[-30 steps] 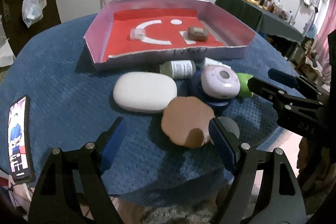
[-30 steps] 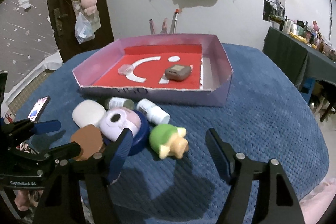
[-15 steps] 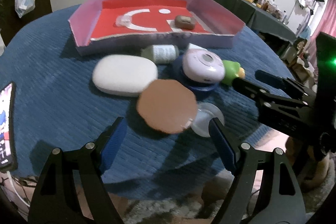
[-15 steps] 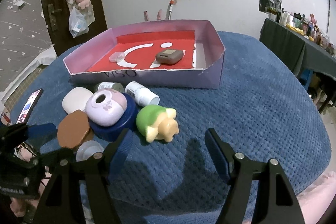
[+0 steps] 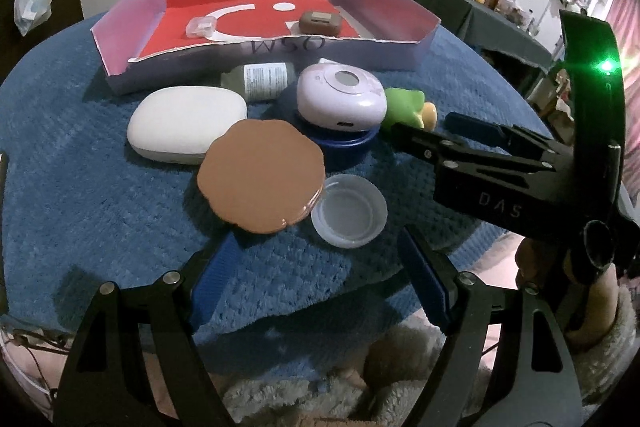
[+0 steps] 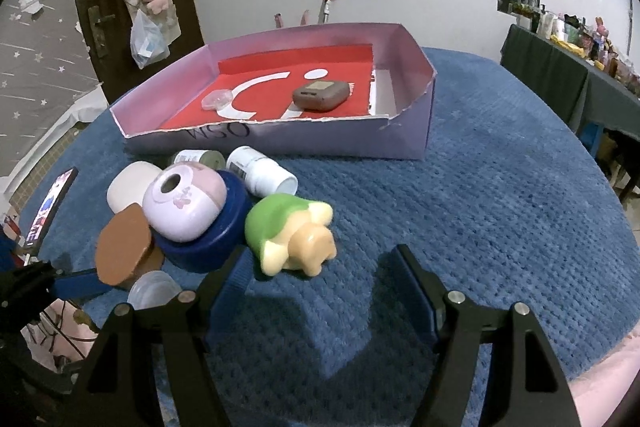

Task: Organize rigid objects
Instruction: 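Grasp the clear round lid with the left gripper while the right gripper grasps the green-and-yellow toy figure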

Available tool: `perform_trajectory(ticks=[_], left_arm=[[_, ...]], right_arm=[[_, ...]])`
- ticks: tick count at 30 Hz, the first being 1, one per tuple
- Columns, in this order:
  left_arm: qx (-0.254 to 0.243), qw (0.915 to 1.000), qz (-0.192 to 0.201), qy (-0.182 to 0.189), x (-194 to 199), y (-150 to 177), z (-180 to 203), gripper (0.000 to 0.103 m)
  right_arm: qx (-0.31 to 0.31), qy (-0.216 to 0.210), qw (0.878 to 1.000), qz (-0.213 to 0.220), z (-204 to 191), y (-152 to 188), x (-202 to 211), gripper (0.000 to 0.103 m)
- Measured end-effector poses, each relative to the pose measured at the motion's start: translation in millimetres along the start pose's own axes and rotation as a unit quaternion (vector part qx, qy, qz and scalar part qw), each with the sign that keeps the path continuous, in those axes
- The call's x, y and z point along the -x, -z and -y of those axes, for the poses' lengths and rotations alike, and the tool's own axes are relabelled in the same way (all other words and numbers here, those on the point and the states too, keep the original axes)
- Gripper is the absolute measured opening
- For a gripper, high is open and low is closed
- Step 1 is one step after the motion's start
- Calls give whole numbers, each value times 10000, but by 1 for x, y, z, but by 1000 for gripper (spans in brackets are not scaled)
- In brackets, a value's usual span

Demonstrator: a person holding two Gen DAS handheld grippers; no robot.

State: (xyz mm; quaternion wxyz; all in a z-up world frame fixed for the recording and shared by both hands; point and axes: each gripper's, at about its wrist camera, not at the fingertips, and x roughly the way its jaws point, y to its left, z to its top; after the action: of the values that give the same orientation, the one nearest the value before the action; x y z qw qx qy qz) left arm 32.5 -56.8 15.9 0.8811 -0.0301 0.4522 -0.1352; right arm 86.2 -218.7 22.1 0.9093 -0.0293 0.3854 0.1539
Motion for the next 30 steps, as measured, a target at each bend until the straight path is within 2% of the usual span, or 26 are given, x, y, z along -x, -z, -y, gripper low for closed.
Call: perform_trajectory(ticks=[7, 11, 17, 20, 22, 25, 27, 28, 29, 30], left_arm=[[-63, 9999, 120, -70, -2, 2, 4, 78], [-171, 9997, 152, 117, 1, 8, 13, 73], [-105, 9993, 227, 262, -1, 5, 12, 73], [-60, 9987, 285, 407, -4, 1, 14, 66], [-147, 9983, 309, 477, -7, 2, 18, 55], [-241, 9983, 380, 373, -8, 2, 22, 53], [-187, 9983, 407, 373, -7, 2, 18, 43], [-157, 9983, 410, 389, -7, 1, 16, 39], [-77, 9979, 401, 495, -7, 1, 11, 39], [20, 9974, 396, 606, -7, 0, 8, 39]], right_arm=[[89, -101, 9999, 30, -2, -9, -8, 73], [48, -177, 9998, 29, 0, -15, -11, 73], [42, -155, 9998, 65, 3, -17, -9, 73], [65, -157, 9998, 59, 1, -17, -9, 73], [94, -140, 9998, 65, -1, -18, -11, 73], [39, -196, 9998, 61, 1, -18, -12, 73], [-32, -381, 9993, 23, 4, -18, -13, 65], [-78, -524, 9986, 7, 5, -17, -13, 58], [-112, -640, 9979, -3, 6, -17, -13, 51], [-125, -692, 9975, -7, 6, -17, -13, 52]])
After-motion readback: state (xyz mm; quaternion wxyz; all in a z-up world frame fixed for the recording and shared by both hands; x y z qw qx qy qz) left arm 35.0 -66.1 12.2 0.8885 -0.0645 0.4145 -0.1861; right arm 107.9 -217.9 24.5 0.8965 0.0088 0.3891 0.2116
